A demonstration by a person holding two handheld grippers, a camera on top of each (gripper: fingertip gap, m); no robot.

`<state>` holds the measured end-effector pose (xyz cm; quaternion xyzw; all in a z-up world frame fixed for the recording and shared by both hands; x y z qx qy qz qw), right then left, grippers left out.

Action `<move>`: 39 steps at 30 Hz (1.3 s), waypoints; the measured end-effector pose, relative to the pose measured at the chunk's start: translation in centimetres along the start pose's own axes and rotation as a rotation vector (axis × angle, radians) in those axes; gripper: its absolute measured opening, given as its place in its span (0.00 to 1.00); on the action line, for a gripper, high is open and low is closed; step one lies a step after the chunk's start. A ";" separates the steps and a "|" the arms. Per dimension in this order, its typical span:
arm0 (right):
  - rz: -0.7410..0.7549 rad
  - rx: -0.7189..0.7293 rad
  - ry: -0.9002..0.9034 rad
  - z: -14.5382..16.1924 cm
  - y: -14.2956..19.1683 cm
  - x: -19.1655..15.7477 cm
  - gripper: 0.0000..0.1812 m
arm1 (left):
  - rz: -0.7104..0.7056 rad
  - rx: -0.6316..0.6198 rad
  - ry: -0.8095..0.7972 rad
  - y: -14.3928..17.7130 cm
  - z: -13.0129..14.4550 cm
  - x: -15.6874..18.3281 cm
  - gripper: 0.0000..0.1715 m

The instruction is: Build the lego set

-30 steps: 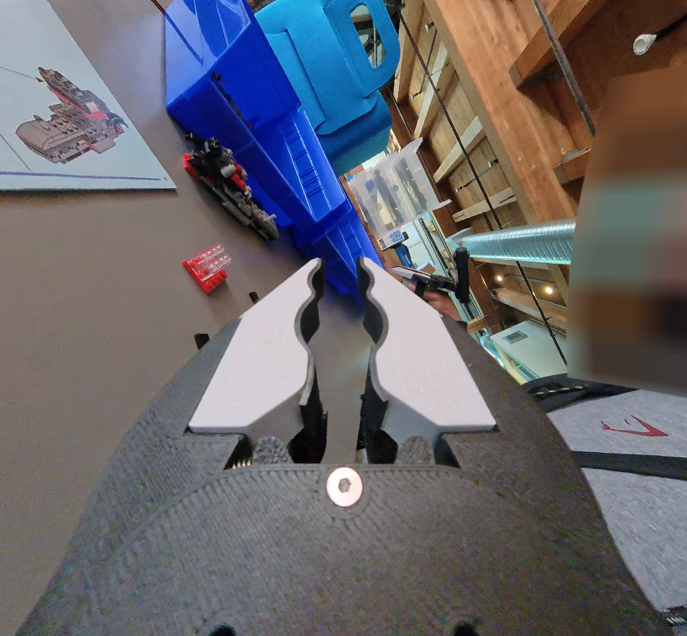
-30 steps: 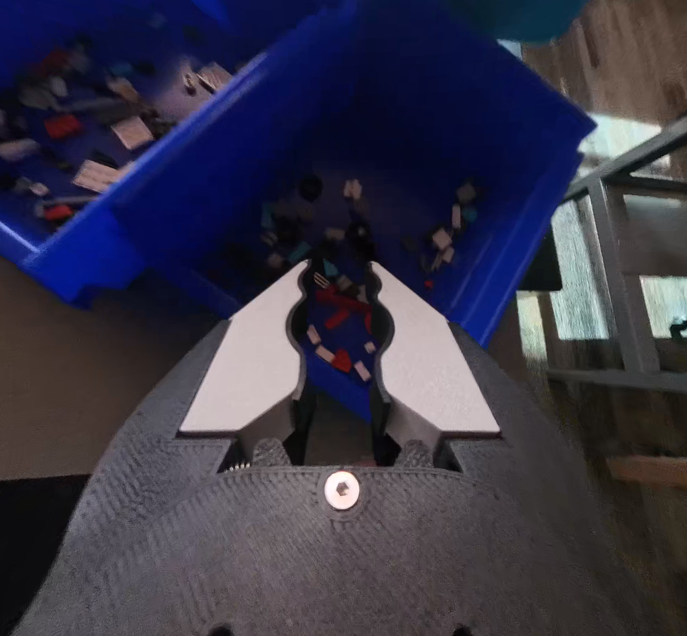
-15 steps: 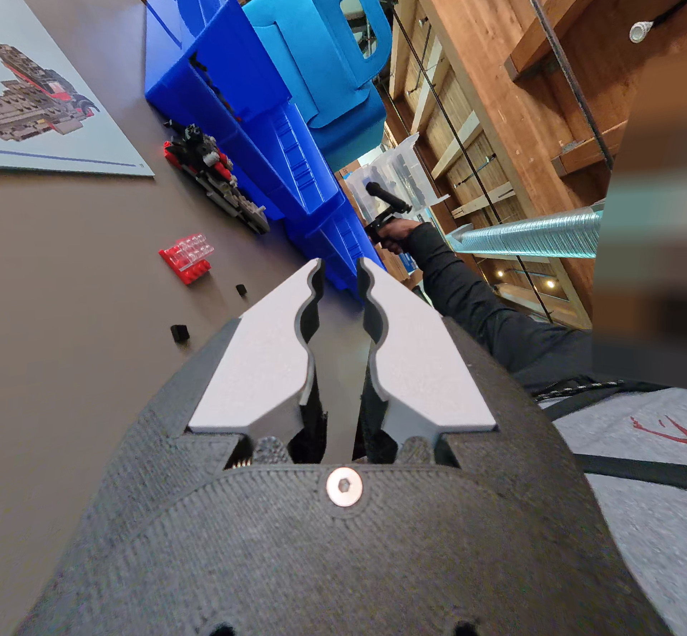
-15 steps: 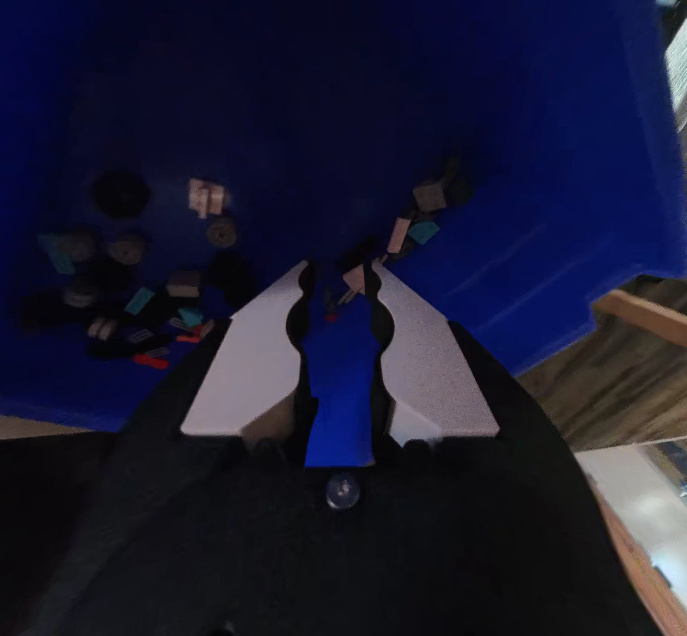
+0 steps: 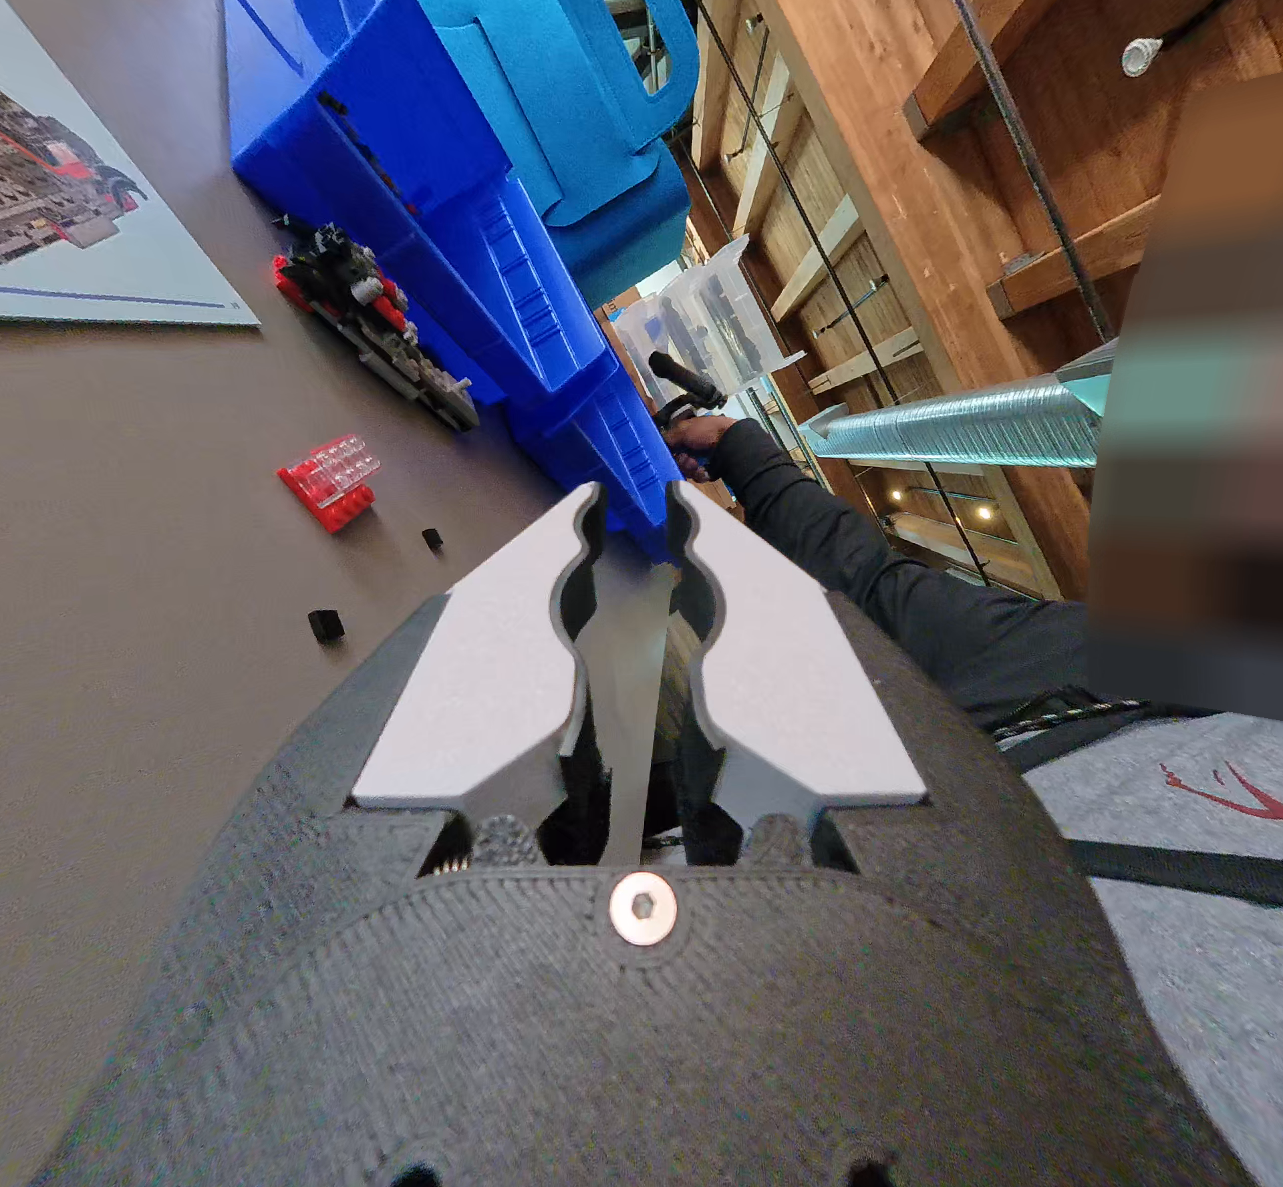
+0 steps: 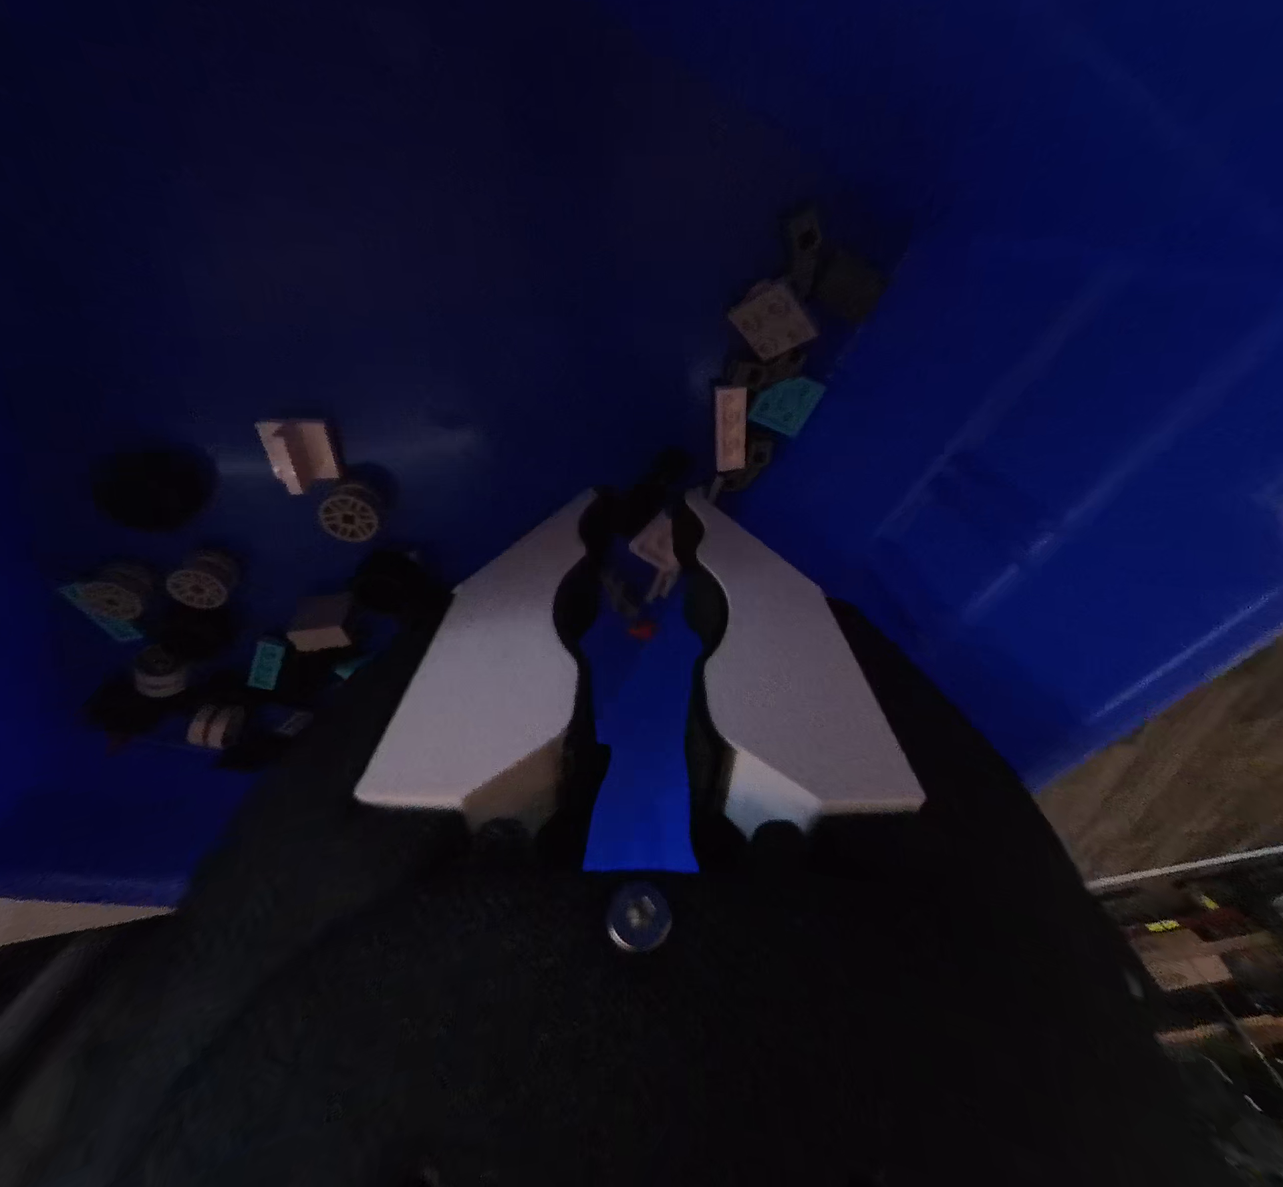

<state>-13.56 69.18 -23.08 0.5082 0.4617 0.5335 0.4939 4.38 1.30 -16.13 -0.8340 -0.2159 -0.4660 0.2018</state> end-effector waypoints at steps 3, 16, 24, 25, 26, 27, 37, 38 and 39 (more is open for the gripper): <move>-0.008 0.012 -0.029 -0.1 -0.4 0.1 0.10 | 0.007 0.006 -0.001 0.4 0.0 0.2 0.10; -0.087 0.151 -0.052 -1.6 1.4 -1.1 0.13 | 0.025 0.012 -0.006 1.0 0.0 0.5 0.10; -0.010 0.051 -0.047 -0.3 -0.4 -0.1 0.12 | 0.022 0.018 -0.013 1.1 0.1 0.6 0.10; -0.030 0.063 -0.050 -0.5 -0.5 -0.4 0.09 | 0.022 0.018 -0.013 1.1 0.1 0.7 0.10; -0.045 0.075 -0.053 -0.7 -0.5 -0.7 0.07 | 0.023 0.018 -0.012 1.1 0.2 0.7 0.10; -0.052 0.080 -0.052 -0.7 -0.5 -0.8 0.06 | 0.024 0.019 -0.011 1.1 0.2 0.7 0.10; -0.097 0.172 -0.006 -0.9 0.4 -2.0 0.06 | 0.029 0.018 -0.008 1.1 0.2 0.8 0.10; -0.109 0.200 0.001 -1.0 1.1 -2.3 0.06 | 0.028 0.019 -0.007 1.2 0.2 0.8 0.10; -0.122 0.235 0.011 -1.1 2.0 -2.7 0.06 | 0.026 0.021 -0.008 1.3 0.2 0.8 0.10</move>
Point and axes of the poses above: each gripper's, where its closed fingertips meet, y back along the fingers, z out of its underside, x = y × z across the jaws, the point moved 2 cm from there along y, back along the fingers, and after that the axes turned 1 degree about -z, right-handed, at the moved point
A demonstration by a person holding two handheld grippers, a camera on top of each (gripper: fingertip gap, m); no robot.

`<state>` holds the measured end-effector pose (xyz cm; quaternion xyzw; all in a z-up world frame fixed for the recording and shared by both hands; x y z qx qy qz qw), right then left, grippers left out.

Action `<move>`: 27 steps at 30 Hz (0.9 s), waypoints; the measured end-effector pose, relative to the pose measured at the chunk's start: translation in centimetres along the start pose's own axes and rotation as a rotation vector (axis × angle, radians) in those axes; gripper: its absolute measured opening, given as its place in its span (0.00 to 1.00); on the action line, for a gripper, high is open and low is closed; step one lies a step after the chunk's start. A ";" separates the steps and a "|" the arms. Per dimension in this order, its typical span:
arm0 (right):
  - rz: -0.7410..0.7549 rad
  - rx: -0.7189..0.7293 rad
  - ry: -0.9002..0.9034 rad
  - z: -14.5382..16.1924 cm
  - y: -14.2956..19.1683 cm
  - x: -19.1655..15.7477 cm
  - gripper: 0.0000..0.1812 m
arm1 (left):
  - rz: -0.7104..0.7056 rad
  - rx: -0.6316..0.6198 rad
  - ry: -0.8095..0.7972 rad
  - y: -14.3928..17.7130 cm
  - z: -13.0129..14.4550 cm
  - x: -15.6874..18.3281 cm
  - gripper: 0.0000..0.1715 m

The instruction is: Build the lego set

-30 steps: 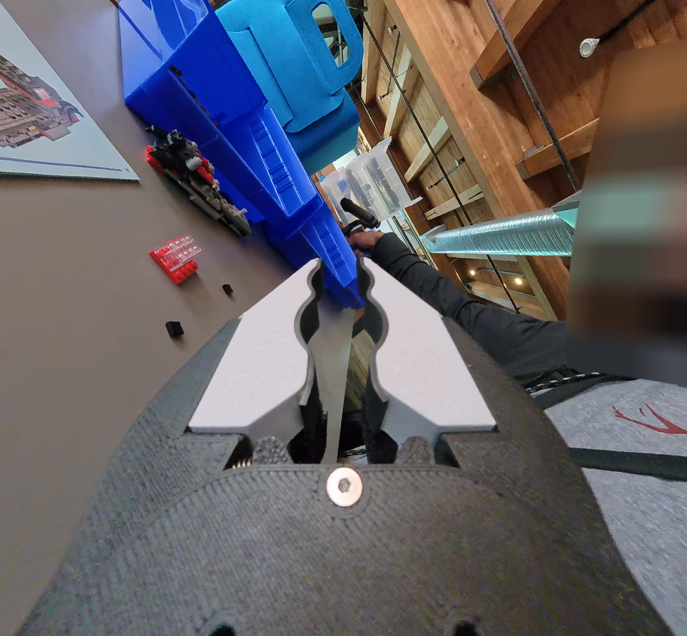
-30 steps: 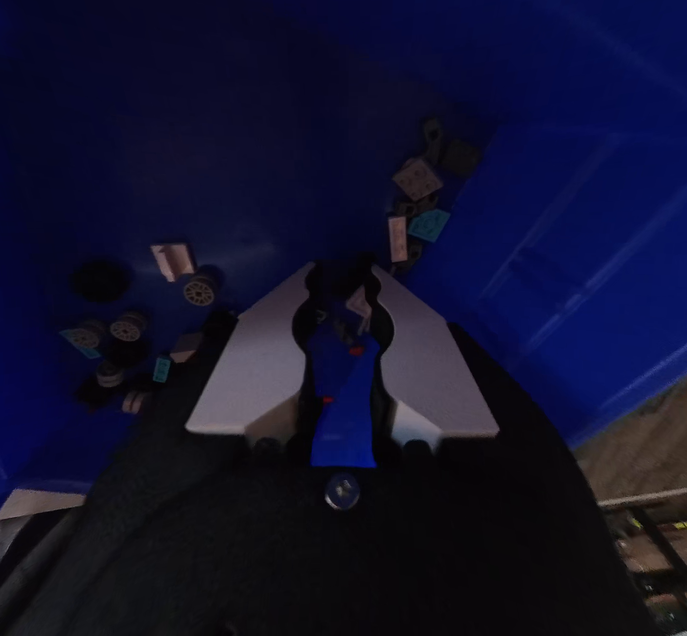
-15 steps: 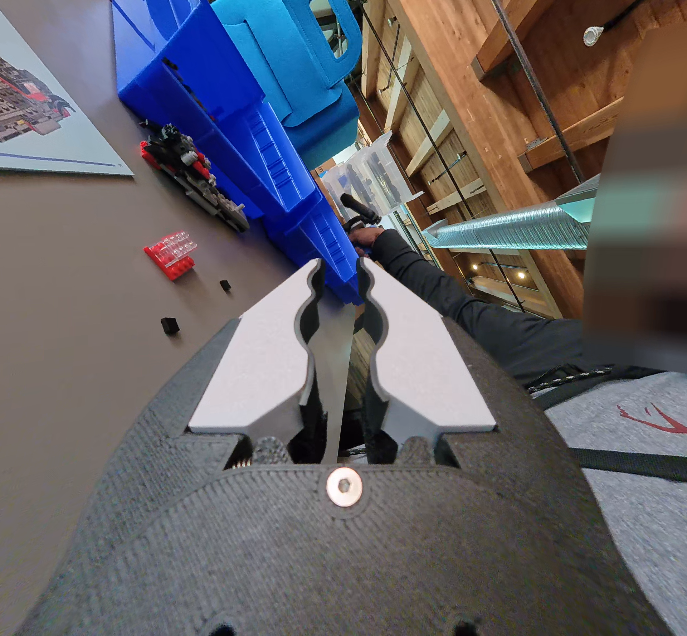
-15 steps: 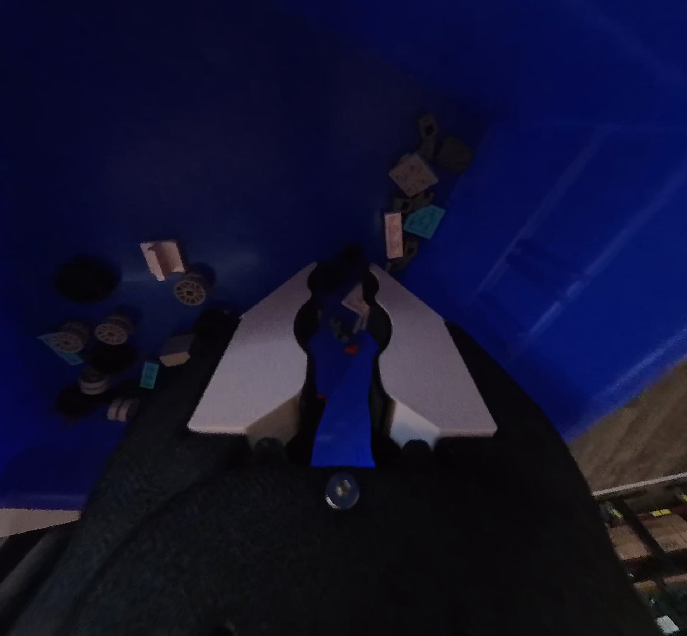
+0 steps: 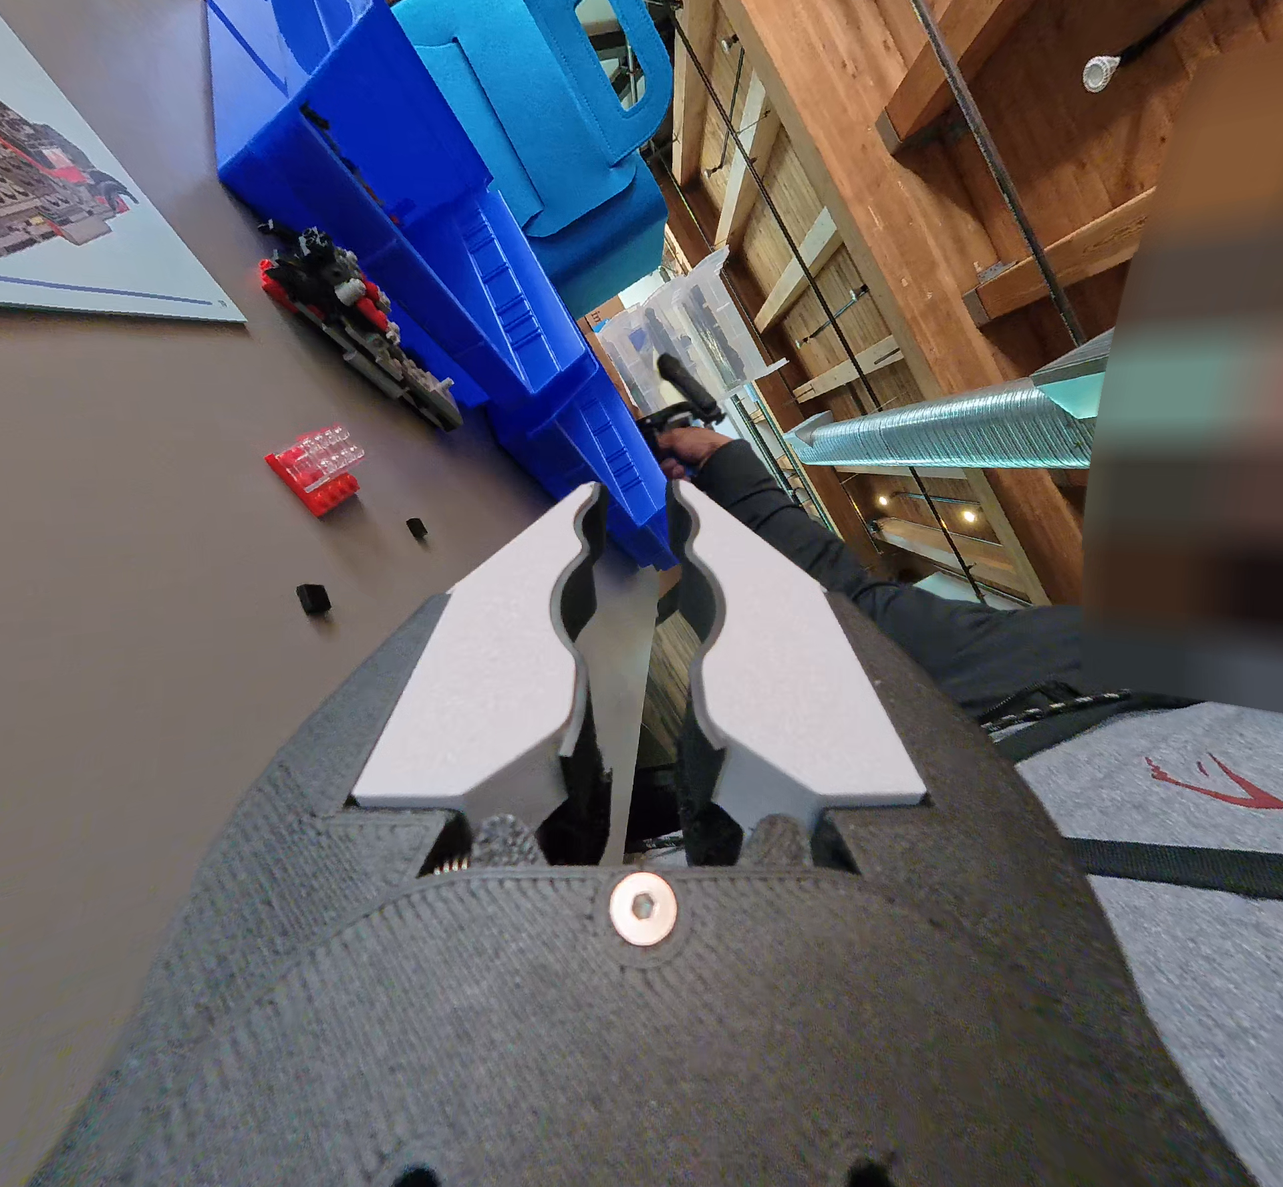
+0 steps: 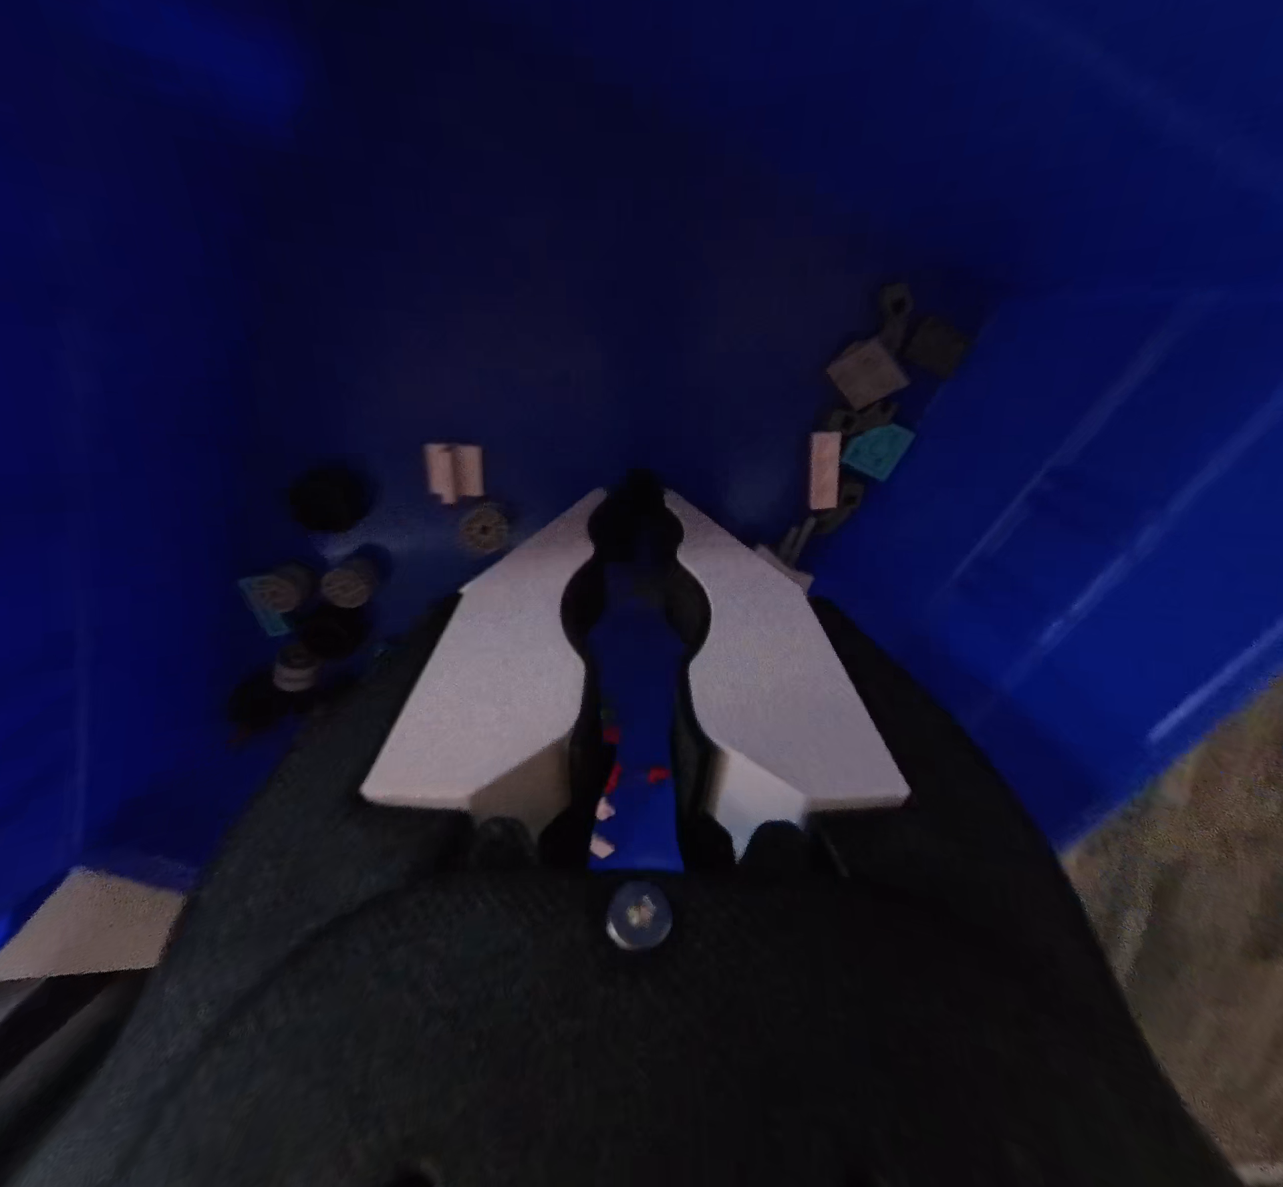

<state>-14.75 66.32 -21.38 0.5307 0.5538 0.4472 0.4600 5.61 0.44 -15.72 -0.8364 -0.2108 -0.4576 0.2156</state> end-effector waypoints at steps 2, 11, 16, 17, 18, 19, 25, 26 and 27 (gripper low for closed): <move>-0.026 0.087 0.036 -0.7 2.4 -1.5 0.06 | -0.011 0.007 -0.006 0.4 -0.2 -0.1 0.10; -0.274 0.442 0.519 -0.5 15.7 -21.8 0.06 | -0.044 0.025 -0.052 1.4 -1.5 -0.3 0.10; -0.522 0.390 0.925 4.6 14.9 -39.1 0.06 | -0.047 0.037 -0.083 1.7 -1.3 0.2 0.10; -0.571 0.362 0.996 5.8 14.2 -42.2 0.06 | -0.055 0.043 -0.091 2.0 -1.2 0.3 0.10; -0.616 0.329 1.062 7.0 13.3 -45.1 0.06 | -0.064 0.052 -0.098 2.4 -1.1 0.2 0.10; -0.655 0.293 1.128 8.1 12.4 -47.7 0.06 | -0.072 0.061 -0.102 2.8 -1.0 0.2 0.10; -0.695 0.127 1.381 11.5 5.7 -57.8 0.06 | -0.095 0.110 -0.132 5.2 -0.9 0.9 0.10; -0.692 0.111 1.408 11.6 4.7 -58.8 0.06 | -0.100 0.110 -0.138 5.5 -0.9 0.9 0.10; -0.686 0.101 1.437 11.5 3.8 -59.7 0.06 | -0.101 0.111 -0.141 5.7 -0.9 1.0 0.10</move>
Point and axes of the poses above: each gripper's, where its closed fingertips meet, y back along the fingers, z out of its underside, x = y × z across the jaws, the point moved 2 cm from there along y, back along the fingers, and after that the axes turned 1 degree about -z, right-handed, at the moved point
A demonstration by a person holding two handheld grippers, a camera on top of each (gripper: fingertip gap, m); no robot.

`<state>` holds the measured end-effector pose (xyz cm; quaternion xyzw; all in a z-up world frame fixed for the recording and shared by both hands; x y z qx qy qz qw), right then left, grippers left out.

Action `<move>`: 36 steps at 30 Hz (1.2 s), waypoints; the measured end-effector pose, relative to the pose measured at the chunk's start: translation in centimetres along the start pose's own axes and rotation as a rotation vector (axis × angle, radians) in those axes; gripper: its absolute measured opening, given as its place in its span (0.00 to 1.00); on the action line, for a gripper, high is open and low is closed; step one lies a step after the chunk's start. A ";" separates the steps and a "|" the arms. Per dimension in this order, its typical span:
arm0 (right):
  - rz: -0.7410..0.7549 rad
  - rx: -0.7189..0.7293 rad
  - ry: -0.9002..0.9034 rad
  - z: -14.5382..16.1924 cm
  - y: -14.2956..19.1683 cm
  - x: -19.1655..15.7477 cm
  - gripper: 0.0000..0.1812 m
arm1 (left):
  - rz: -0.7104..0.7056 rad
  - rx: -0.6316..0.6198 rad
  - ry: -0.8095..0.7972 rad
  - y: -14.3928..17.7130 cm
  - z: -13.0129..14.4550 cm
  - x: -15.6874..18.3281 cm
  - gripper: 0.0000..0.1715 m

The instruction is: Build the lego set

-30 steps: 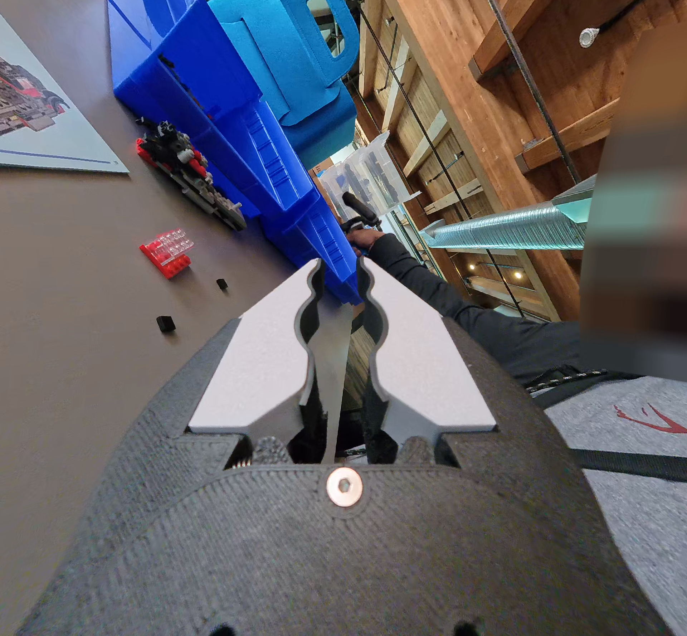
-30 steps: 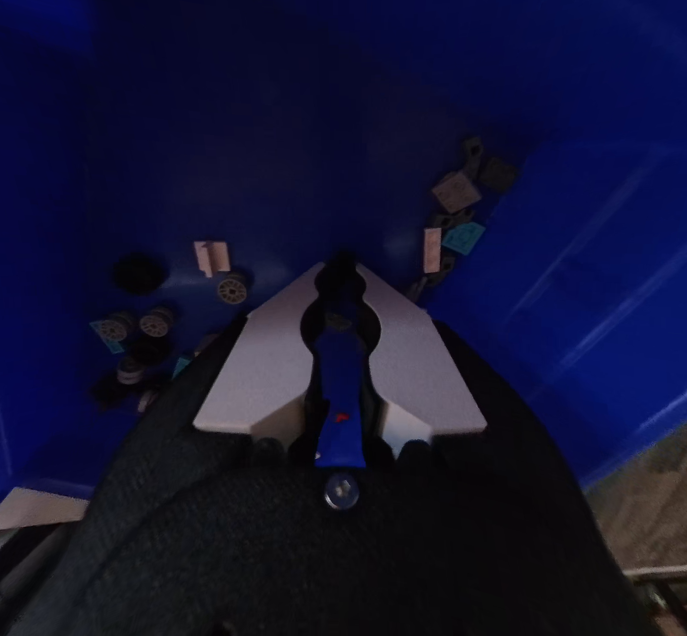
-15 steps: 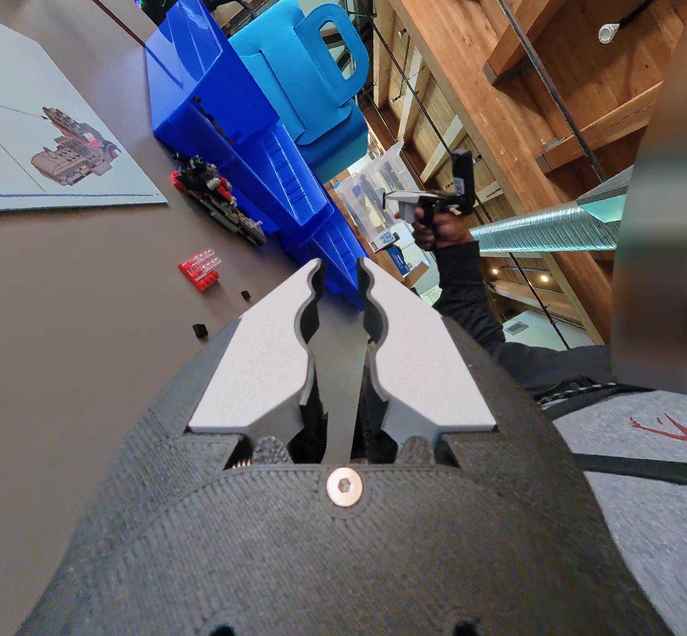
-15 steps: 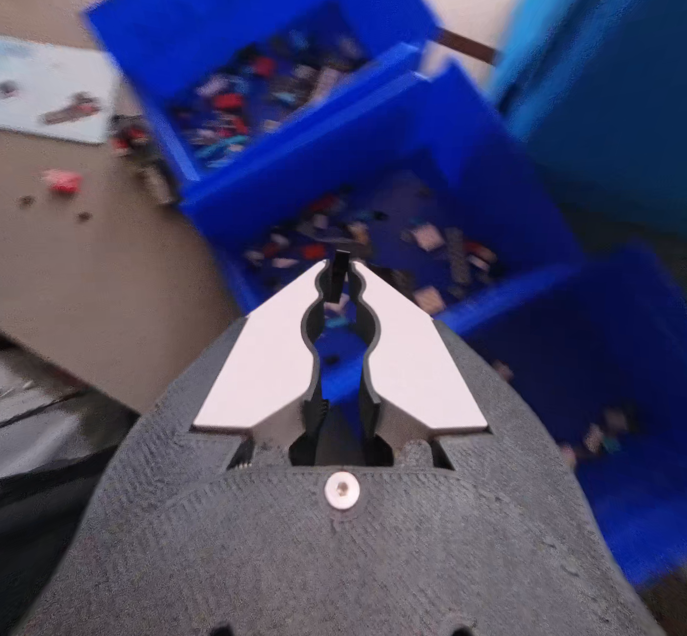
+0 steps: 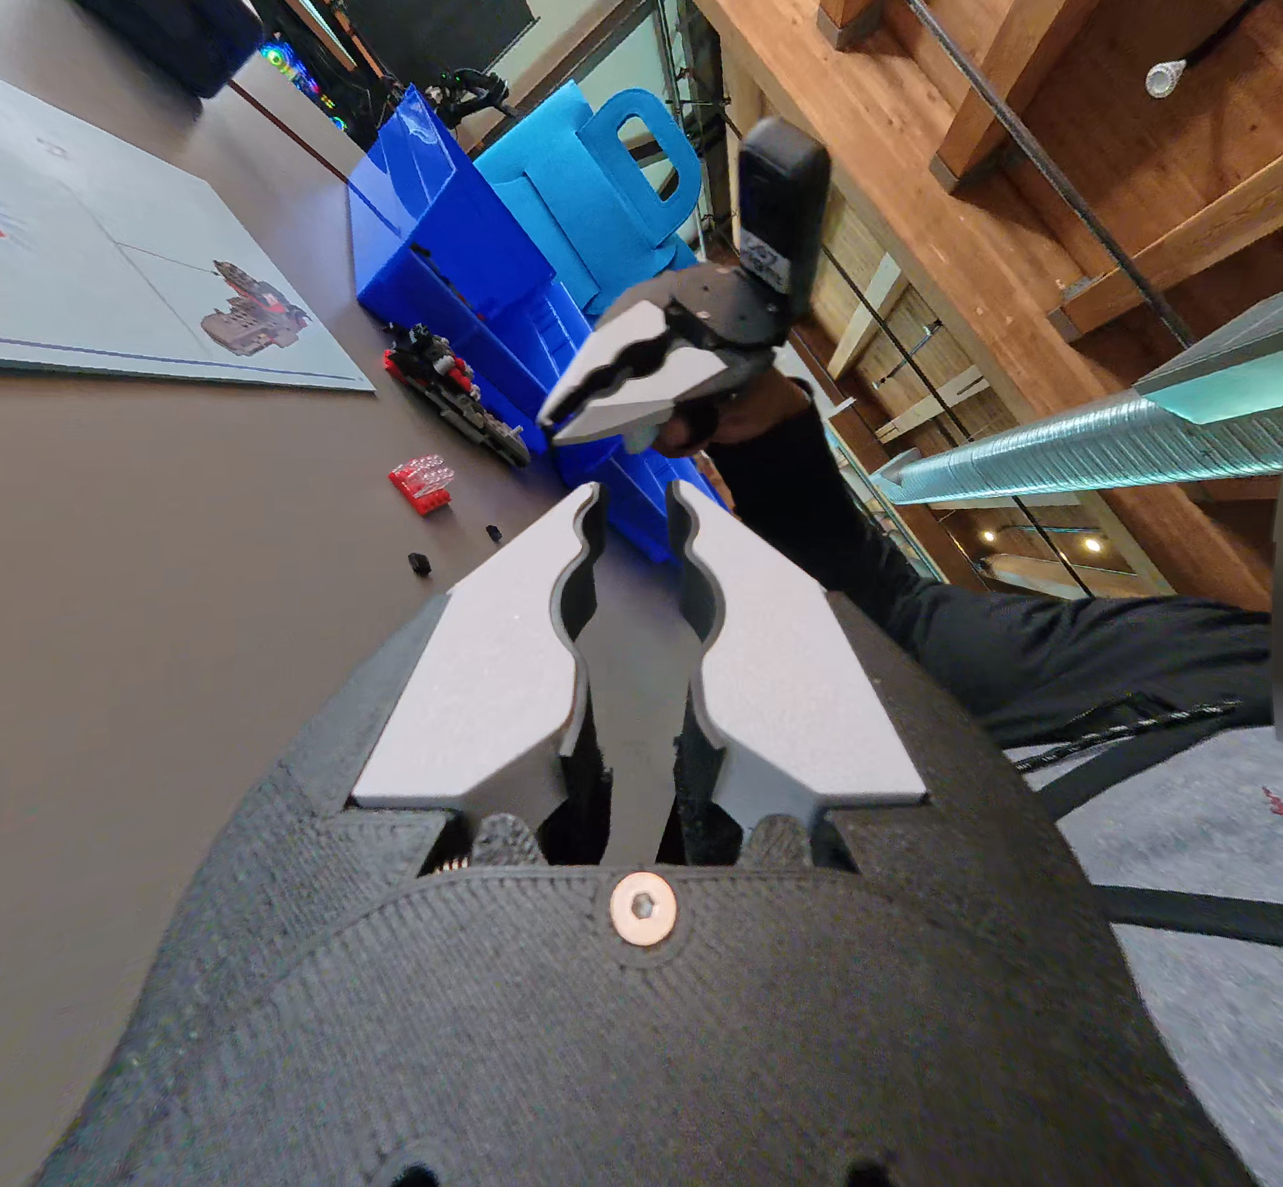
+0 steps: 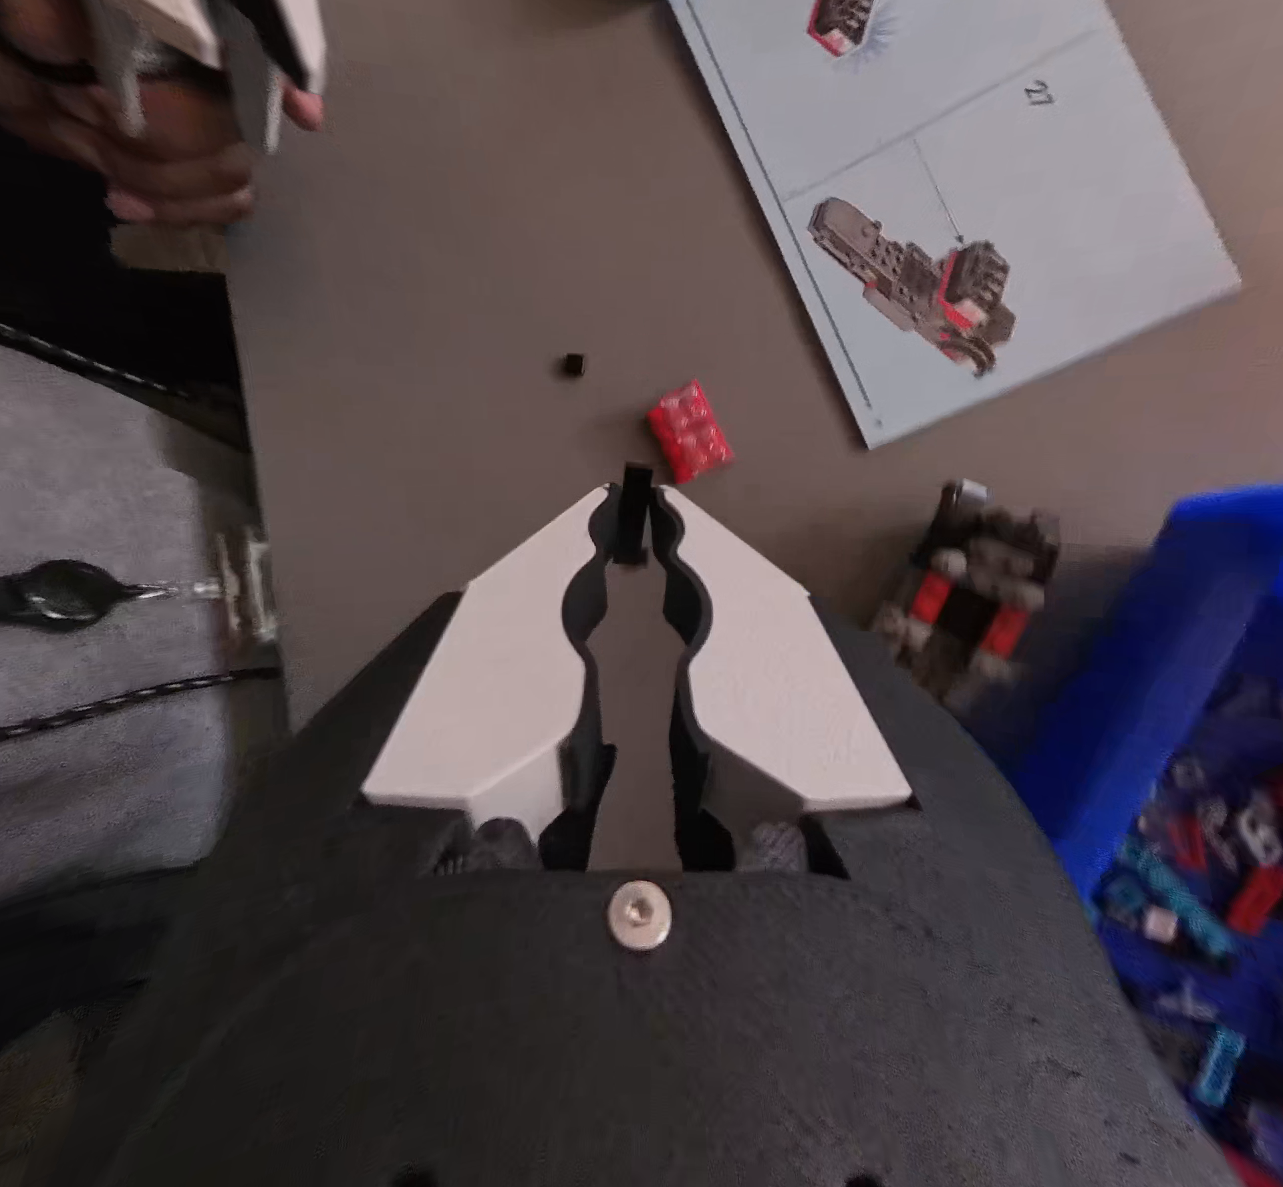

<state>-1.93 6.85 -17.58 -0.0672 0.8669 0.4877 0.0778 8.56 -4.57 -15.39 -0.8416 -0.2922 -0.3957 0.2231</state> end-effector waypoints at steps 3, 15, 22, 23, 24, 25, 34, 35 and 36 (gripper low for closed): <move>-0.025 -0.044 0.089 -0.8 -2.4 0.8 0.06 | 0.008 0.004 0.001 0.4 -0.2 0.0 0.10; -0.044 -0.201 0.201 -1.0 -4.8 1.8 0.06 | 0.058 0.008 0.037 0.6 -0.6 0.0 0.10; -0.040 -0.242 0.220 -0.8 -5.1 2.1 0.06 | 0.068 0.014 0.043 0.7 -0.7 0.1 0.10; -0.043 -0.248 0.222 -0.8 -5.1 2.1 0.06 | 0.068 0.013 0.043 0.7 -0.7 0.1 0.10; -0.049 -0.252 0.225 -0.7 -5.2 2.1 0.06 | 0.068 0.014 0.043 0.7 -0.7 0.1 0.10; -0.054 -0.253 0.228 -0.7 -5.2 2.0 0.06 | 0.068 0.014 0.043 0.7 -0.7 0.1 0.10; -0.043 -0.203 0.213 -0.5 -5.1 2.4 0.11 | 0.071 0.017 0.049 0.8 -0.8 0.1 0.10; -0.035 -0.190 0.202 -0.5 -4.9 2.5 0.14 | 0.072 0.018 0.051 0.8 -0.8 0.1 0.10; -0.030 -0.169 0.188 -0.5 -4.7 2.5 0.17 | 0.072 0.019 0.052 0.8 -0.8 0.1 0.10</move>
Point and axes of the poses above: each gripper's, where its closed fingertips meet, y back along the fingers, z out of its underside, x = y × z across the jaws, the point moved 2 cm from there along y, back along the fingers, and after that the axes turned 1 degree about -z, right-handed, at the moved point
